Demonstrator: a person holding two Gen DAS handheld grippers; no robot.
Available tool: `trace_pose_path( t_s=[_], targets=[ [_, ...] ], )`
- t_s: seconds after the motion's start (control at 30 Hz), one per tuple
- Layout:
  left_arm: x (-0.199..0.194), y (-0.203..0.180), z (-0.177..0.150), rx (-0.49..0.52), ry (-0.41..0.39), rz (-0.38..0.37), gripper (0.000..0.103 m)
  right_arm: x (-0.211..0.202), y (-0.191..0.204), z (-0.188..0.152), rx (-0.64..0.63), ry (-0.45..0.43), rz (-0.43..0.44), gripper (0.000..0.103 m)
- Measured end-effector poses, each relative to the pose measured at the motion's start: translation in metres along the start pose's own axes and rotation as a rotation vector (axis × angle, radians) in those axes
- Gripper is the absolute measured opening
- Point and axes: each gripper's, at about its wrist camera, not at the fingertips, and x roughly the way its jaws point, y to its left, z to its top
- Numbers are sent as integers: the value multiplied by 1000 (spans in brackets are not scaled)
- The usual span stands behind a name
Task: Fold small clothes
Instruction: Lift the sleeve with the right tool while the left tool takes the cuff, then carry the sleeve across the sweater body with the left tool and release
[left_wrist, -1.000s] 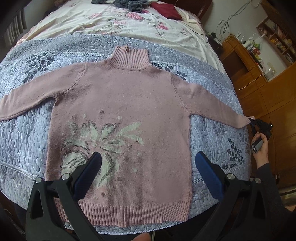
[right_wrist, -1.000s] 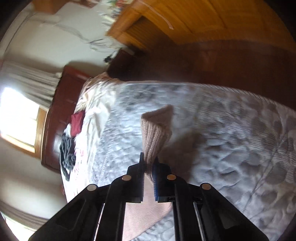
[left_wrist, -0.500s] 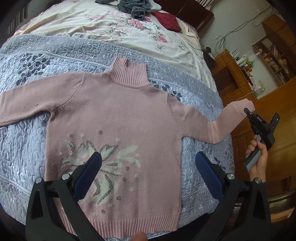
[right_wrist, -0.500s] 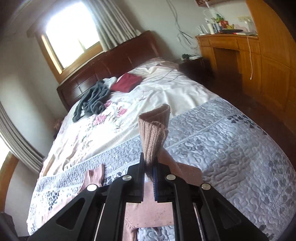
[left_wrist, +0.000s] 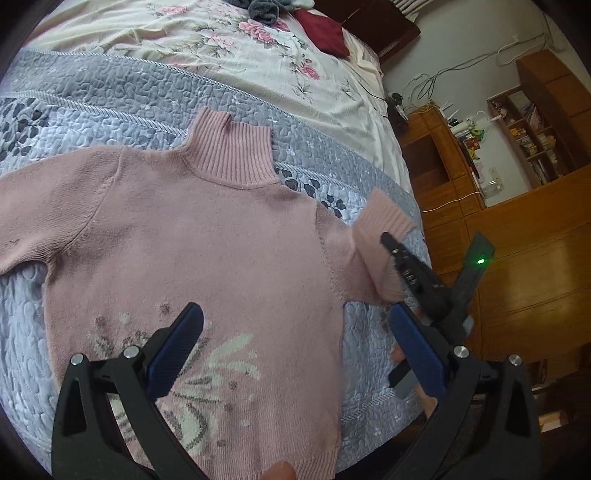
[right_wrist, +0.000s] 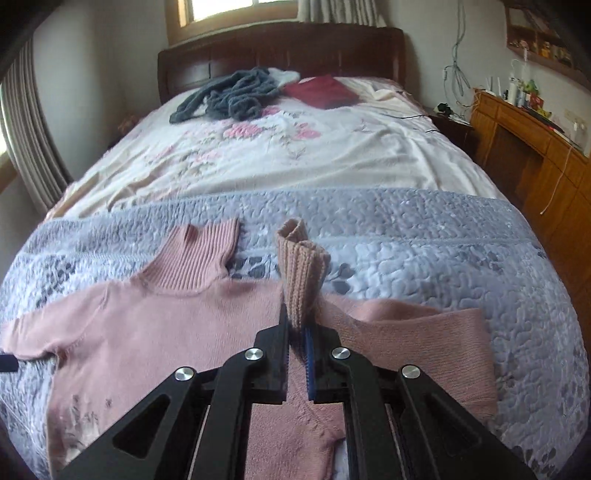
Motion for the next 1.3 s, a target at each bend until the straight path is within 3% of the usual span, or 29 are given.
trace_pose_path(
  t_s=[0.2, 0.33, 0.4, 0.6, 0.77, 0.83, 0.87, 0.9, 0.97, 1.1, 1.3],
  targets=[
    [55, 14, 23, -69, 55, -133, 100, 51, 52, -53, -169, 108, -48, 7],
    [106, 32, 35, -187, 140, -236, 100, 57, 55, -78, -180, 161, 12, 27],
    [135, 35, 37, -207, 191, -236, 100, 40, 47, -85, -159, 140, 28, 32],
    [212, 31, 38, -216, 303, -199, 100, -11, 13, -112, -31, 147, 86, 33],
    [247, 20, 42, -188, 361, -155, 98, -43, 1, -135, 75, 151, 126, 35],
    [253, 12, 43, -154, 374, -109, 77, -52, 3, -139, 98, 145, 142, 36],
    [255, 9, 44, -131, 385, -67, 43, -57, 4, -140, 110, 144, 153, 37],
    [257, 6, 45, -111, 391, -20, 25, -60, 5, -141, 124, 140, 163, 37],
    [259, 2, 48, -87, 401, 7, 7, -67, 9, -141, 133, 138, 181, 37],
    [232, -14, 66, -35, 348, -17, 6, -83, 19, -139, 128, 122, 203, 37],
    [142, -34, 94, 75, 238, -59, 5, -99, 25, -135, 129, 97, 217, 37]
  ],
)
